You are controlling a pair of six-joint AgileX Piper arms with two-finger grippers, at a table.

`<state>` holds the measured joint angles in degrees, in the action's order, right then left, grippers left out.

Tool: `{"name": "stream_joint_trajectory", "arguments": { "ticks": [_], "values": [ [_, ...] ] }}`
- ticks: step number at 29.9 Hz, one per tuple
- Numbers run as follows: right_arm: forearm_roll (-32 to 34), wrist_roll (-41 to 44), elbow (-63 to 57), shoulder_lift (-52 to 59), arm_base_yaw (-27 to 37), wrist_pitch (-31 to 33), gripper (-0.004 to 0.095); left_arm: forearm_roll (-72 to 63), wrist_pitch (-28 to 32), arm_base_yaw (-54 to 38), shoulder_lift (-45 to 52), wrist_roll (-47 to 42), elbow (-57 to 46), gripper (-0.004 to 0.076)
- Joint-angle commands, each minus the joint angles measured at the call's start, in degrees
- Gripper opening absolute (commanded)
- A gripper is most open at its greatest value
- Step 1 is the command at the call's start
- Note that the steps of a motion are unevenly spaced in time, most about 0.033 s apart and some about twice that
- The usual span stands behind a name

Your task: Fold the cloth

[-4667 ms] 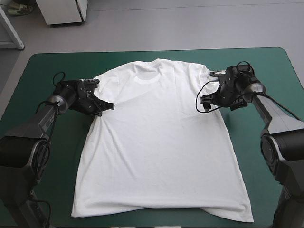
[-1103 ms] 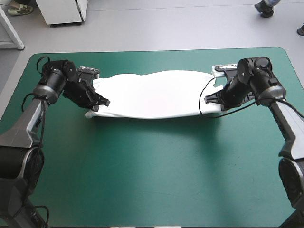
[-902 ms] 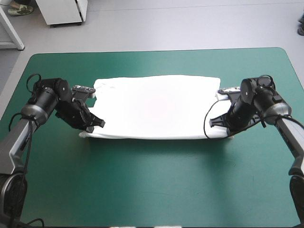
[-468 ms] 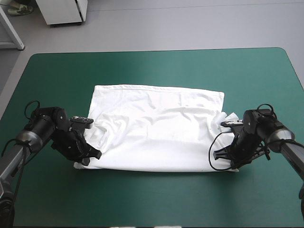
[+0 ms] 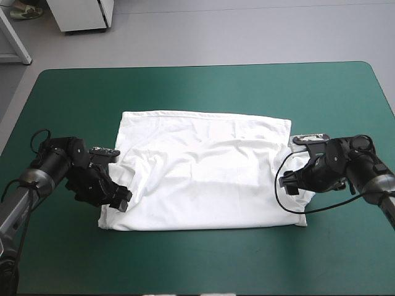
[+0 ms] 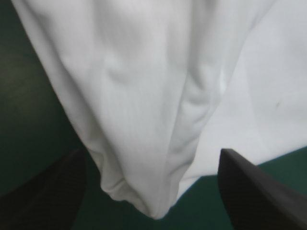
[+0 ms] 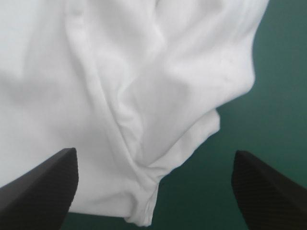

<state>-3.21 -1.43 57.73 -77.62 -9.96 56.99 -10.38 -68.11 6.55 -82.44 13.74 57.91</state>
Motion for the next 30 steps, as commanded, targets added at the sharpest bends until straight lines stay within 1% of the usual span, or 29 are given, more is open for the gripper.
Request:
{"name": "stream_joint_trajectory", "arguments": {
  "ticks": [1,6,10,13,16,18,21,26,30],
  "values": [
    [2.7,0.2,6.0,2.8,0.4,-0.5,0.0844,-0.7,0.1,-0.1,2.3,-1.5,6.6,0.0566],
    [3.2,0.2,11.3,2.8,0.4,2.3,0.0791,0.8,-2.6,-0.2,2.5,-3.2,15.1,0.0566],
    [3.5,0.2,12.1,2.8,0.4,2.5,0.0739,8.2,-3.0,-0.2,4.2,-7.7,18.5,0.0566],
    [5.1,2.6,12.1,2.8,0.4,0.6,0.0738,14.4,-3.1,-0.2,4.8,-11.2,18.4,0.0566],
    [8.9,5.3,12.1,2.6,0.4,-2.2,0.0738,14.5,-3.5,-0.2,4.8,-11.6,18.4,0.0566],
    [10.1,6.2,12.2,1.5,1.2,-2.7,0.0735,14.0,-3.5,-0.2,4.8,-11.6,18.4,0.0566],
    [9.0,6.2,12.3,-1.6,3.9,-3.1,0.0712,12.2,-3.3,-0.2,4.8,-11.6,18.4,0.0566],
    [2.9,2.4,12.4,-8.8,9.0,-6.1,0.0662,7.3,-3.4,-0.2,4.8,-10.6,18.4,0.0566],
    [2.4,2.4,12.4,-13.8,9.6,-8.9,0.0641,4.5,-2.6,-0.2,4.8,-10.4,18.4,0.0566]
  ]
}}
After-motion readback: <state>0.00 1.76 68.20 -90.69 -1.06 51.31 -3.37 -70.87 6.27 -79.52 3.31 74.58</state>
